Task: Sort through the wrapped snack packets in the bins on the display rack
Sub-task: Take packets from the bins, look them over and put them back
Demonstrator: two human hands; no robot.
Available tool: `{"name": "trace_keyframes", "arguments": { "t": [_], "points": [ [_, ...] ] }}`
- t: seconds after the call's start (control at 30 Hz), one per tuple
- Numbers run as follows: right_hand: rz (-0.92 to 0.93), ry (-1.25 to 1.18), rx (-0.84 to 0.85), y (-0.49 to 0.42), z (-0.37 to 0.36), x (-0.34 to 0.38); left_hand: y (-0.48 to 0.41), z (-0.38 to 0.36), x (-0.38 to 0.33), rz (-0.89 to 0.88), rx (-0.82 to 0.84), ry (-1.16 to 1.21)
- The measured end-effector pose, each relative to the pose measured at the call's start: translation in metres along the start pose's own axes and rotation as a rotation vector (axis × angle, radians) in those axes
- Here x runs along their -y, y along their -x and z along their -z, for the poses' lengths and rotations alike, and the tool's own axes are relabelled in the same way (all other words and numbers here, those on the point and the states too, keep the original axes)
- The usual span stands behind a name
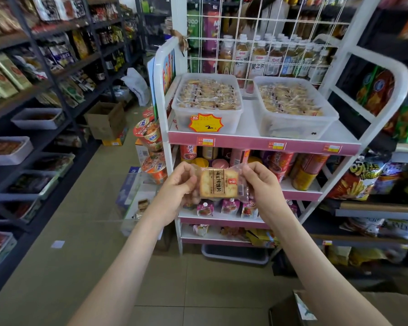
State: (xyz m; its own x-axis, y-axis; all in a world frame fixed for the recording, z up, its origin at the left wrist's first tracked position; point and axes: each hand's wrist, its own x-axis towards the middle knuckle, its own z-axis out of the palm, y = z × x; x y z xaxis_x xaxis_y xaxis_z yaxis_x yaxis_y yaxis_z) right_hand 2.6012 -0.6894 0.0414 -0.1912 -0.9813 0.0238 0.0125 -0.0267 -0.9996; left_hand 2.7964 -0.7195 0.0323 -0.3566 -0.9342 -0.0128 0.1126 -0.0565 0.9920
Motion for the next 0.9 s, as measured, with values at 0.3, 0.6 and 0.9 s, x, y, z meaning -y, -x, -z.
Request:
{"name": "trace_keyframes", "arguments": {
  "t": [0.3, 0.6, 0.9],
  "points": [
    [0.193, 0.211, -0.067, 0.012, -0.009, 0.010, 0.009, -0.027, -0.017, 0.034, -0.002, -0.359],
    [0.258, -0.028, 0.135, 0.026, -0.011, 0.012, 0.016, -0.049, 0.005, -0.004, -0.070, -0.111],
    [0.031, 0.137, 0.035, 0.020, 0.013, 0.001, 0.018, -0.020, 0.008, 0.070, 0.053, 0.471]
  ]
}}
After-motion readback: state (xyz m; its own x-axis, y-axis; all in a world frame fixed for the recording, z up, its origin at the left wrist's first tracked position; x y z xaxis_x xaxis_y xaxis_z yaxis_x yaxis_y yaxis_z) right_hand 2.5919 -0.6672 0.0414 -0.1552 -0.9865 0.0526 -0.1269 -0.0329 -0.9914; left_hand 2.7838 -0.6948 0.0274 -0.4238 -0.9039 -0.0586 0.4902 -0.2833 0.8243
